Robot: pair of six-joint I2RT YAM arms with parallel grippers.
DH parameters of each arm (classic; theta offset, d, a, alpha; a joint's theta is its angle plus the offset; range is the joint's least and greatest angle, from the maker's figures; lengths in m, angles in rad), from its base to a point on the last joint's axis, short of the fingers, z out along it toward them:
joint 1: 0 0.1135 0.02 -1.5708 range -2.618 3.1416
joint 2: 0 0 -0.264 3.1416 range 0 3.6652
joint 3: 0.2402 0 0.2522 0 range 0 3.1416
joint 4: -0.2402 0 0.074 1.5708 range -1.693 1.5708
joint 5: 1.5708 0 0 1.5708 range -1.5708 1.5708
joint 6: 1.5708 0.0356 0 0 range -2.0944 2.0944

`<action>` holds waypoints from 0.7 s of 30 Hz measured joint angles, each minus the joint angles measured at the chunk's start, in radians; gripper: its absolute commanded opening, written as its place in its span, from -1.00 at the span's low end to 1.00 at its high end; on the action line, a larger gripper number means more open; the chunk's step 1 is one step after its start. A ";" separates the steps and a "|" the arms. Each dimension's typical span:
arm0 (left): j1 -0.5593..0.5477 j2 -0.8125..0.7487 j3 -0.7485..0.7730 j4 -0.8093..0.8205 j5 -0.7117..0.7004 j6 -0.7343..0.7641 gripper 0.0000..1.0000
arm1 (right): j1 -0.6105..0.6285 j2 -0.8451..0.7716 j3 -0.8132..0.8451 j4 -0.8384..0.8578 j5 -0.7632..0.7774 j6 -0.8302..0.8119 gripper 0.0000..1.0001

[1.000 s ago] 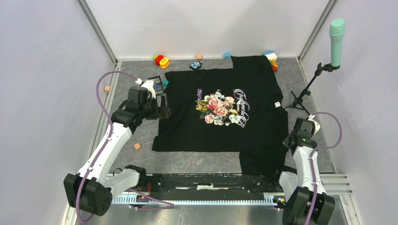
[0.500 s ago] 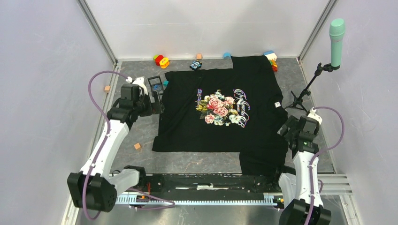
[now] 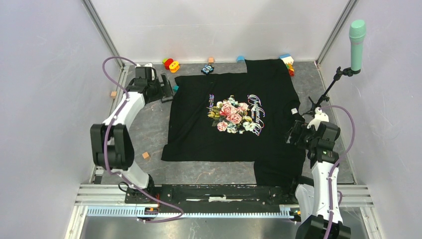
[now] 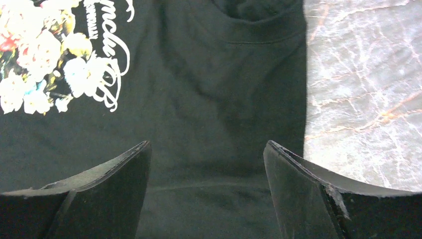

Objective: Pin the brooch onto the clothing

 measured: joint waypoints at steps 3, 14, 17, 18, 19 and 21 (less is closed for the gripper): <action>0.024 0.103 0.026 0.014 -0.016 -0.018 1.00 | 0.008 -0.010 0.005 -0.016 -0.051 -0.026 0.74; 0.048 0.343 0.157 0.061 -0.020 -0.023 0.84 | 0.014 0.000 0.034 -0.043 -0.098 -0.064 0.74; 0.048 0.392 0.192 0.066 -0.019 -0.022 0.75 | 0.014 0.000 0.034 -0.051 -0.097 -0.066 0.69; 0.048 0.406 0.199 0.066 -0.019 -0.023 0.72 | 0.014 0.000 0.034 -0.053 -0.097 -0.066 0.68; 0.048 0.417 0.202 0.067 -0.019 -0.022 0.71 | 0.014 0.000 0.034 -0.054 -0.097 -0.066 0.67; 0.048 0.432 0.202 0.063 -0.021 -0.022 0.71 | 0.014 0.004 0.034 -0.054 -0.098 -0.066 0.66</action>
